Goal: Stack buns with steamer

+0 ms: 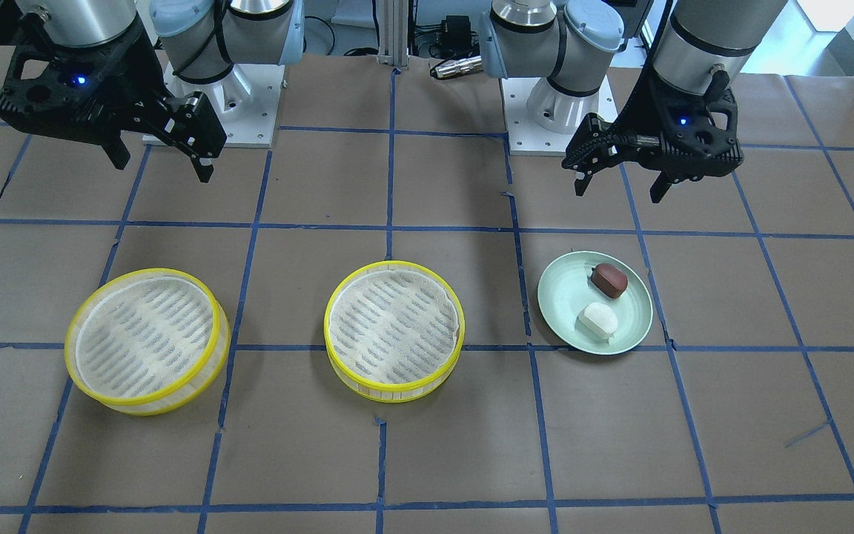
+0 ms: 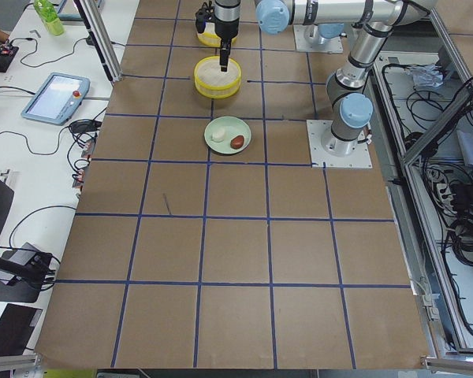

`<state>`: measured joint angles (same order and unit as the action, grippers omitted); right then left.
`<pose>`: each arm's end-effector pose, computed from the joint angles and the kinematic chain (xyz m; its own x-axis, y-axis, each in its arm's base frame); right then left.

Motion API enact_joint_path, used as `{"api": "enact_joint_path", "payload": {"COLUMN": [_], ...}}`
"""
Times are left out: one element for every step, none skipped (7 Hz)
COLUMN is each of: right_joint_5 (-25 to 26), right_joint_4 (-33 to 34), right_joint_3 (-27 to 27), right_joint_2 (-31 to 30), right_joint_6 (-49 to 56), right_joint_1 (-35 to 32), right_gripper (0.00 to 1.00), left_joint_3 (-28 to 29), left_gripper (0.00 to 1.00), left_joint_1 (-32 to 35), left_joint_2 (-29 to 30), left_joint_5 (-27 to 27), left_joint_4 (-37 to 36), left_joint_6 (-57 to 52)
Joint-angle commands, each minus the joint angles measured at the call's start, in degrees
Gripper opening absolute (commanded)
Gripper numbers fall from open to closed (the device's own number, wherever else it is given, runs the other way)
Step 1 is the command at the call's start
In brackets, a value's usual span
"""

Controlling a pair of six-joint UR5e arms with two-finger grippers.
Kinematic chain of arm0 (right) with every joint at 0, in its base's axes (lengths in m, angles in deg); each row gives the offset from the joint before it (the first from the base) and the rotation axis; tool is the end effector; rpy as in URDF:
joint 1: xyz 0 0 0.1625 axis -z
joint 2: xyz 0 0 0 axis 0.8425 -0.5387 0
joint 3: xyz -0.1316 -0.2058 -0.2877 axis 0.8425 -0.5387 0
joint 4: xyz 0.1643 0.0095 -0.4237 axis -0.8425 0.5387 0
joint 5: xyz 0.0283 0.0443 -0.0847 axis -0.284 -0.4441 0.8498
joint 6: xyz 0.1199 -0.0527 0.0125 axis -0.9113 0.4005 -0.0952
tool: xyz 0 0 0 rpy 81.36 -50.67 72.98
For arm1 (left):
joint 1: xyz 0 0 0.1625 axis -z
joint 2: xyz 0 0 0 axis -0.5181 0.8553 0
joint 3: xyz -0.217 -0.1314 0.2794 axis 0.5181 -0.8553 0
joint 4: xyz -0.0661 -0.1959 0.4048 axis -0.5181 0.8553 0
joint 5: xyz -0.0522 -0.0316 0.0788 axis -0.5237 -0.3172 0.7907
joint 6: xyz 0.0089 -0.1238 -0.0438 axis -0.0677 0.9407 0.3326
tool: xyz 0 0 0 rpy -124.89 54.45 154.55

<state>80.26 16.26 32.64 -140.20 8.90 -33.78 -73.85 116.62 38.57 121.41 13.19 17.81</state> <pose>0.1428 -0.5310 0.4477 -0.9862 0.1656 0.0049 0.1653 0.9856 -0.0366 -0.0951 -0.5241 0.4031 -0.9971 0.0740 0.0200 0.0731 0.9965 -0.0408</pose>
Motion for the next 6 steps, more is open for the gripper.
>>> {"api": "enact_joint_path", "payload": {"right_joint_5": [0.0, 0.0, 0.0, 0.1, 0.6, 0.5], "right_joint_4": [0.0, 0.0, 0.0, -0.4, -0.2, 2.7], "right_joint_3": [0.3, 0.5, 0.8, 1.0, 4.3, 7.4], "right_joint_2": [0.0, 0.2, 0.6, 0.8, 1.4, 1.8], "right_joint_6": [0.1, 0.5, 4.3, 5.8, 13.9, 20.7], "right_joint_1": [0.0, 0.7, 3.4, 7.0, 11.7, 16.4], "right_gripper": [1.00, 1.00, 1.00, 0.99, 0.97, 0.94], "left_joint_3": [-1.9, -4.4, -7.8, -12.8, -16.7, -19.5], "left_gripper": [1.00, 1.00, 1.00, 1.00, 1.00, 1.00], "left_joint_1": [-0.9, -2.4, -6.1, -6.4, -6.5, -6.6], "left_joint_2": [-0.5, -0.5, 1.5, 4.1, 7.1, 11.0], "left_joint_5": [0.3, 1.1, 1.0, 1.1, 1.1, 1.1], "left_joint_4": [0.1, -0.9, -5.2, -14.6, -22.3, -29.5], "left_joint_6": [-1.9, -6.4, -6.9, -7.1, -8.3, -8.4]}}
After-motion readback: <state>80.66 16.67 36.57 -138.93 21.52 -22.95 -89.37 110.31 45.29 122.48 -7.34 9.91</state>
